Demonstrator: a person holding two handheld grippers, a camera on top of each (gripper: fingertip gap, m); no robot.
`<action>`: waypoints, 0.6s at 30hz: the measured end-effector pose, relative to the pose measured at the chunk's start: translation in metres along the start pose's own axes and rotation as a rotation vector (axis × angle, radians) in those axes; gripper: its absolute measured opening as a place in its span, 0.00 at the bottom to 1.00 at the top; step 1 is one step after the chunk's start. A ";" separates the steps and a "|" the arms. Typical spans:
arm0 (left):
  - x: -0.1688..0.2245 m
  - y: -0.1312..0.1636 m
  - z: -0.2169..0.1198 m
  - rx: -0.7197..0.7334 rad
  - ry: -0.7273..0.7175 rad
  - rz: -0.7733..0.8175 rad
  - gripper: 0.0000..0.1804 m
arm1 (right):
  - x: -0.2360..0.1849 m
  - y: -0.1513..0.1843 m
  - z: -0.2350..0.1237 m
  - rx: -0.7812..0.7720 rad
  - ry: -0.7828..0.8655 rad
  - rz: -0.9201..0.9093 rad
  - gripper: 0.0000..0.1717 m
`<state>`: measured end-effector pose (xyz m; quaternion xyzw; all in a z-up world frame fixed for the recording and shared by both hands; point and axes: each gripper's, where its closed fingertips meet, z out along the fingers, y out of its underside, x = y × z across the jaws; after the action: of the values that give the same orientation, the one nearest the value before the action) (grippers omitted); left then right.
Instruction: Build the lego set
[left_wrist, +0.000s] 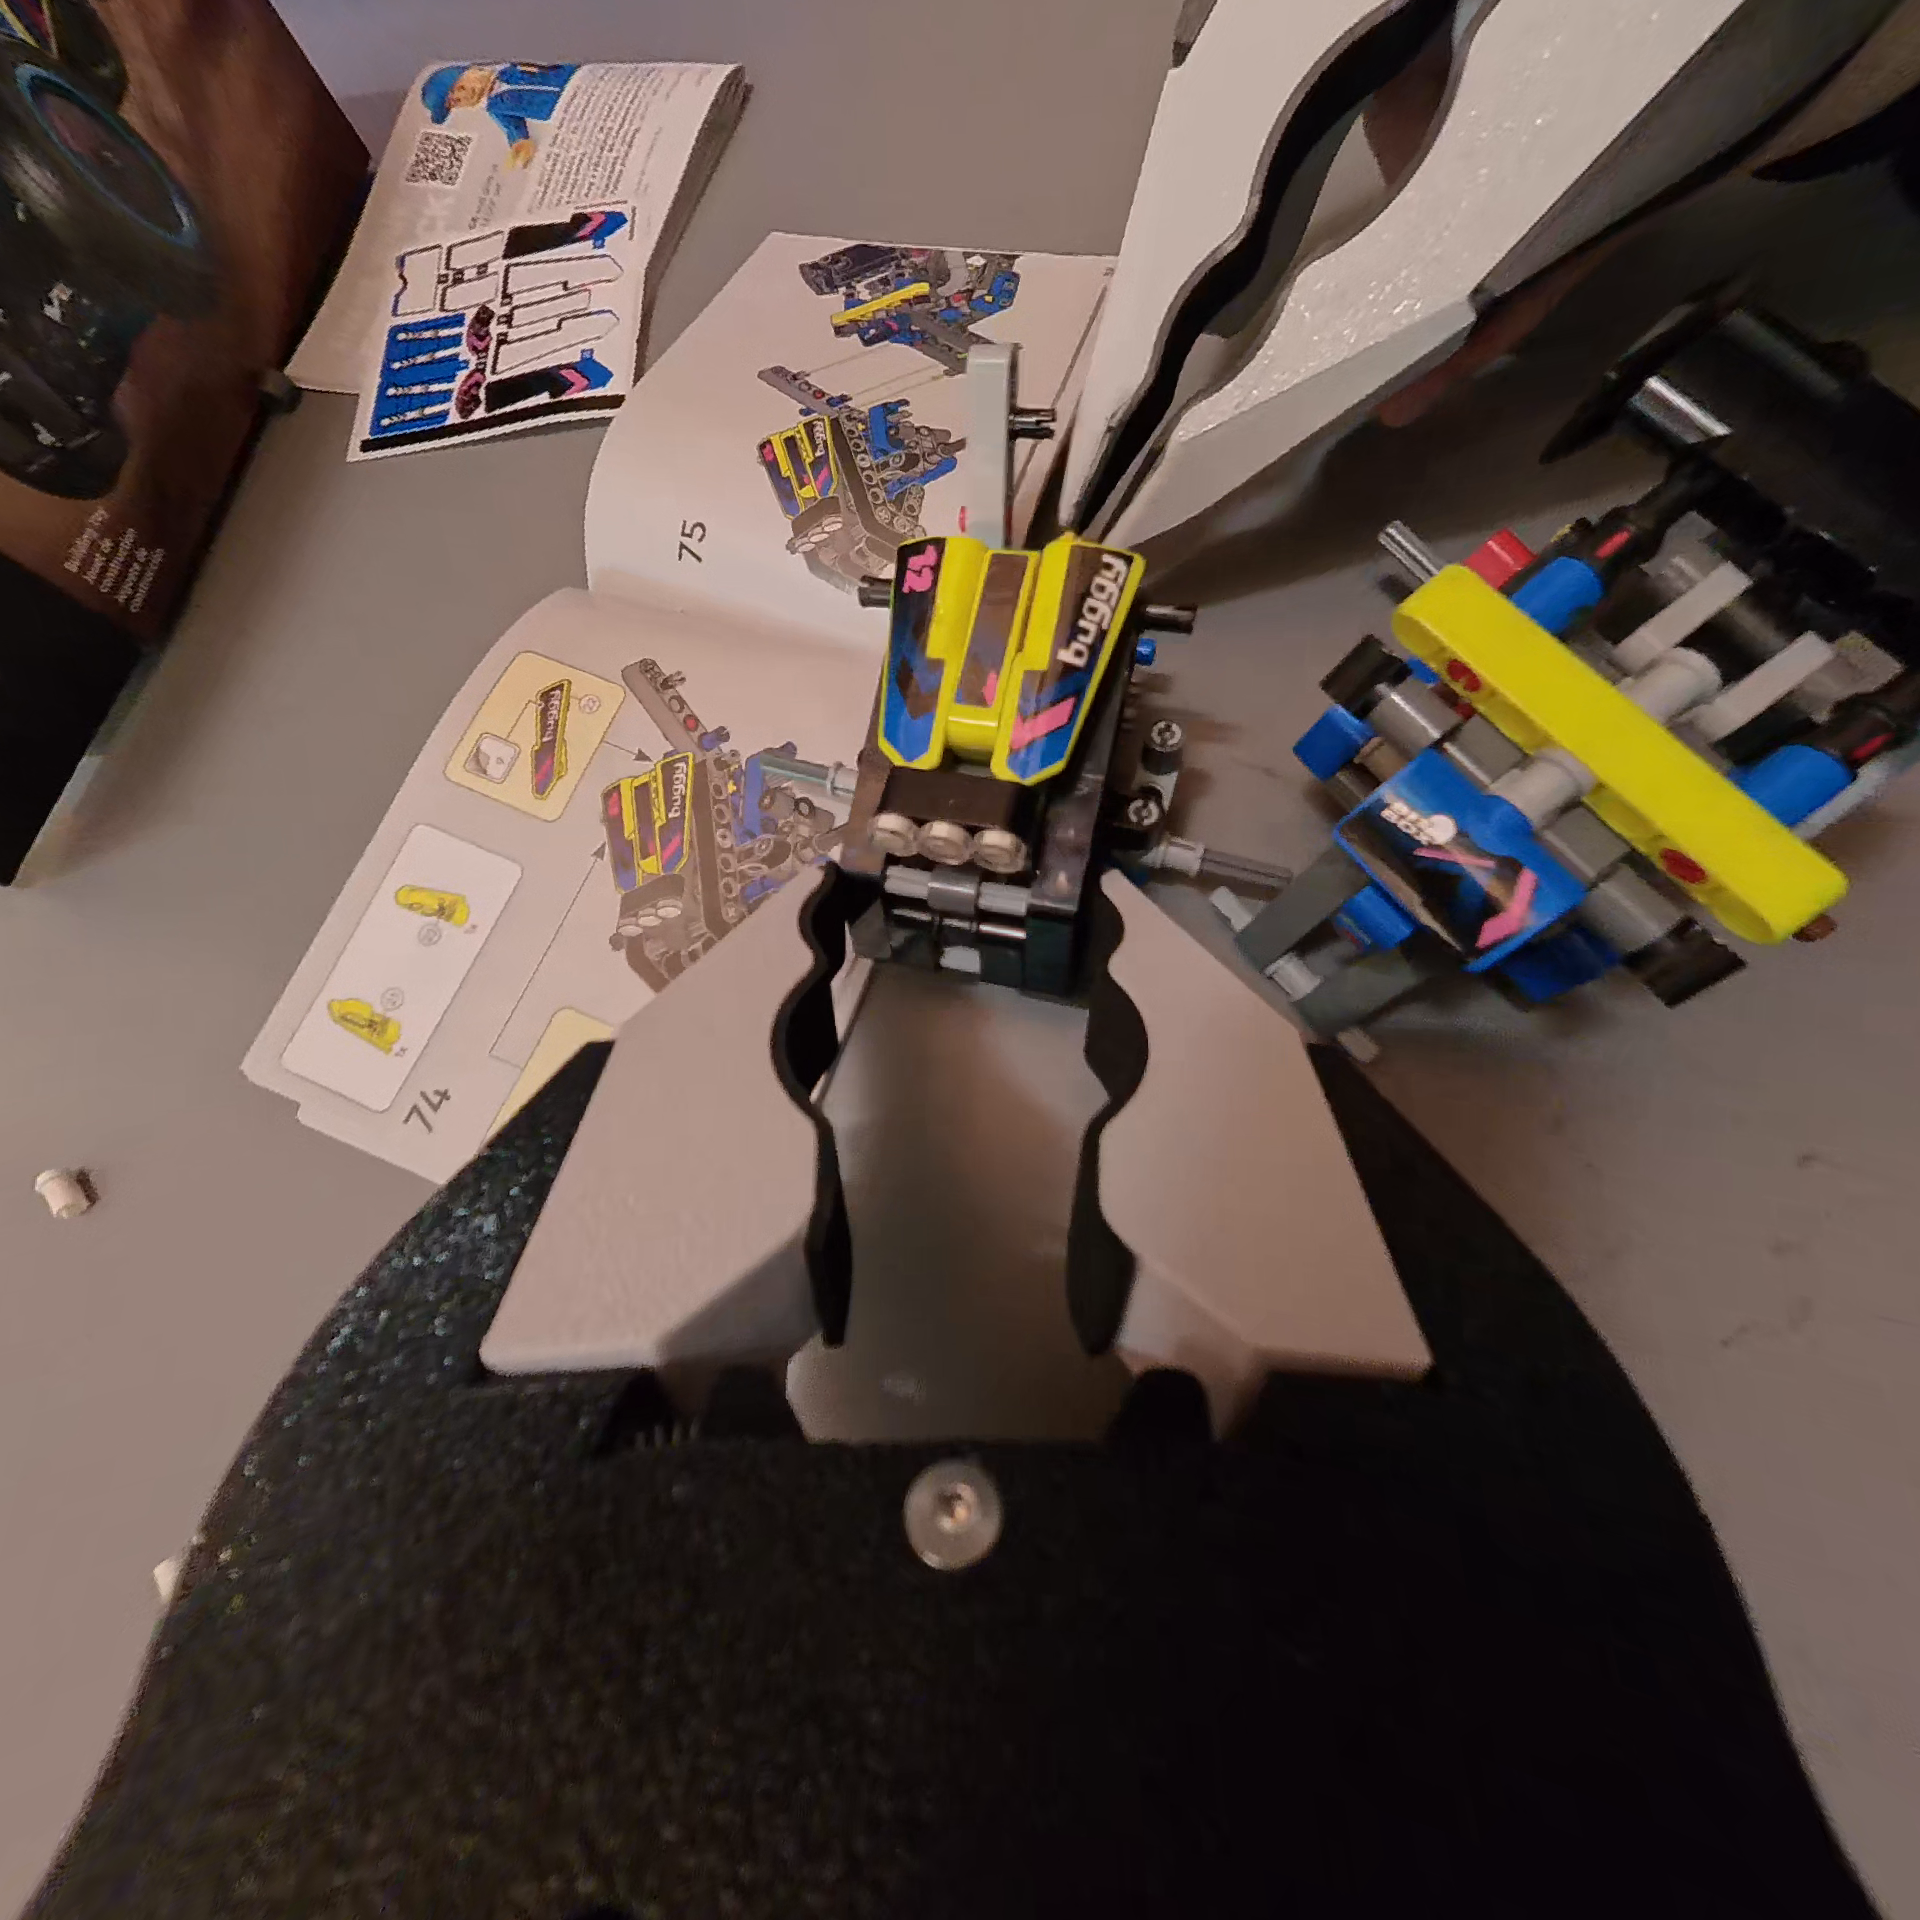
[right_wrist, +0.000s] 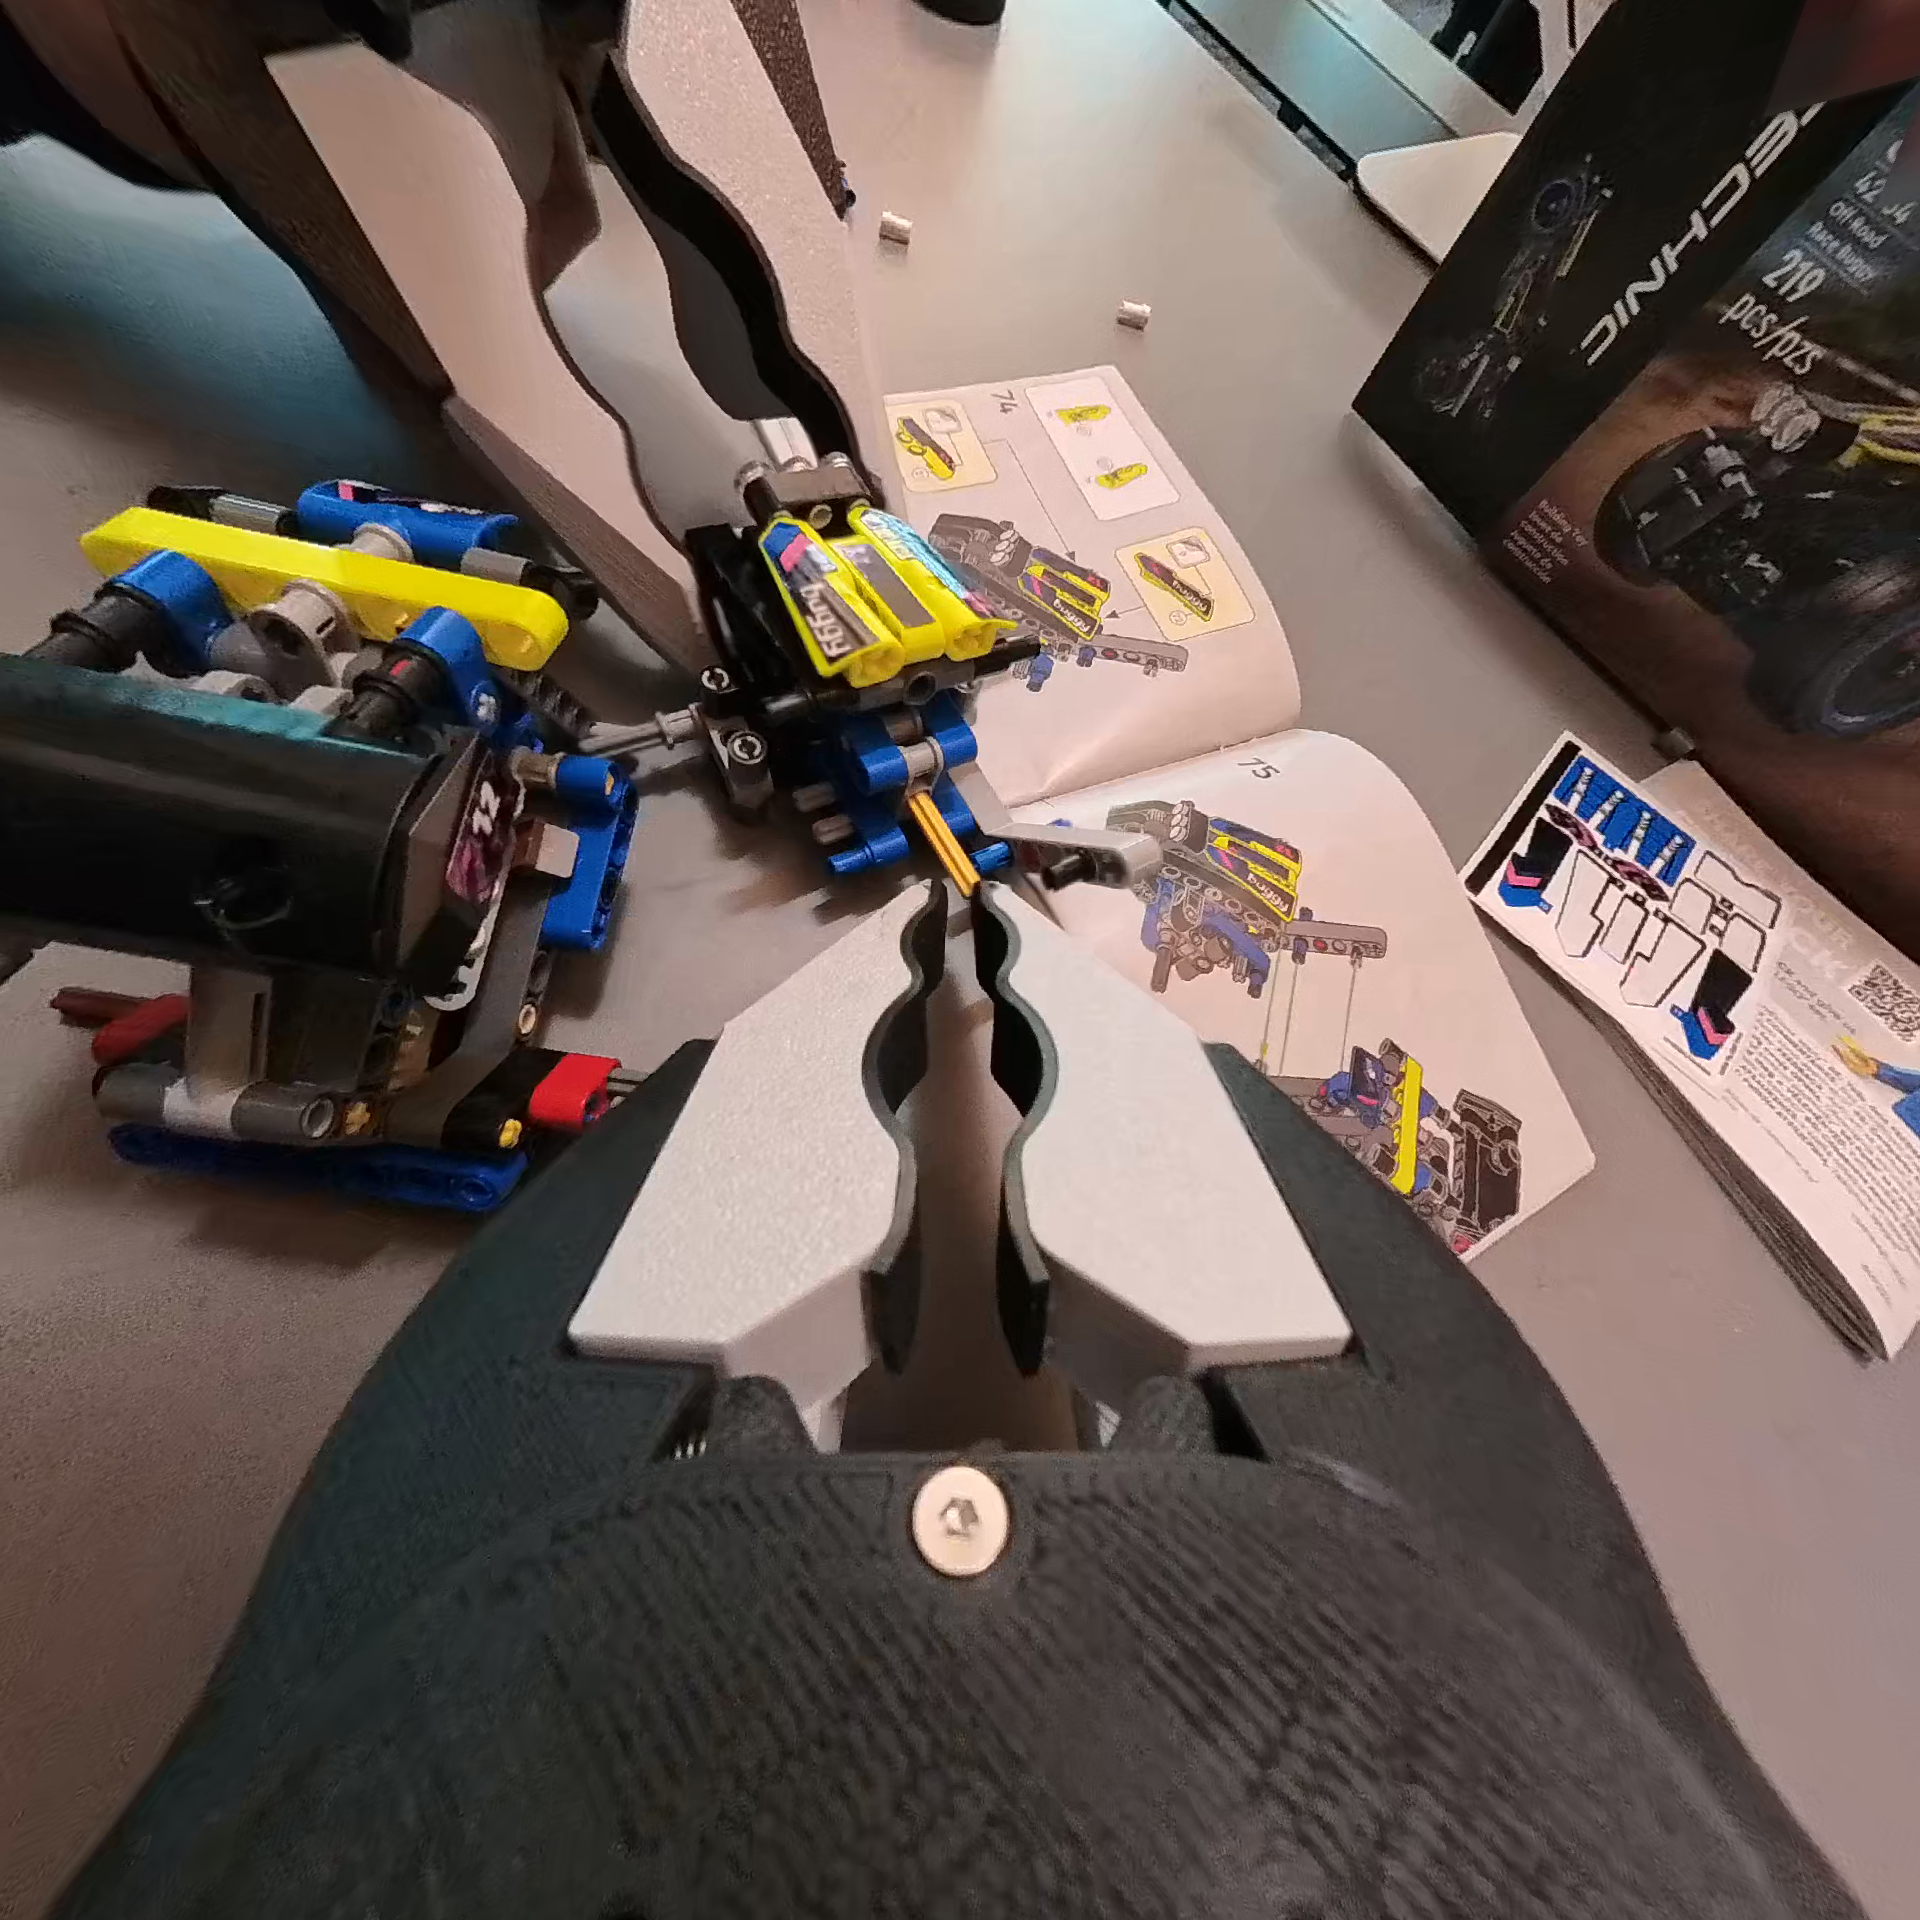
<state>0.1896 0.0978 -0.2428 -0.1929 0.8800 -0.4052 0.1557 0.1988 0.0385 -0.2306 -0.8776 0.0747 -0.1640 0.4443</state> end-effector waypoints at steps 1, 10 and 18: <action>0.002 0.000 -0.001 0.003 0.011 -0.002 0.23 | 0.001 0.000 0.001 -0.003 0.007 -0.005 0.02; 0.009 0.002 0.000 -0.007 0.029 0.053 0.25 | 0.006 0.001 0.005 -0.022 0.060 -0.023 0.05; 0.011 0.004 0.001 -0.025 0.033 0.061 0.25 | -0.001 -0.003 0.002 -0.003 -0.021 0.119 0.15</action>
<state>0.1796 0.0949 -0.2481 -0.1611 0.8929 -0.3924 0.1511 0.1986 0.0422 -0.2297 -0.8739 0.1222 -0.1278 0.4528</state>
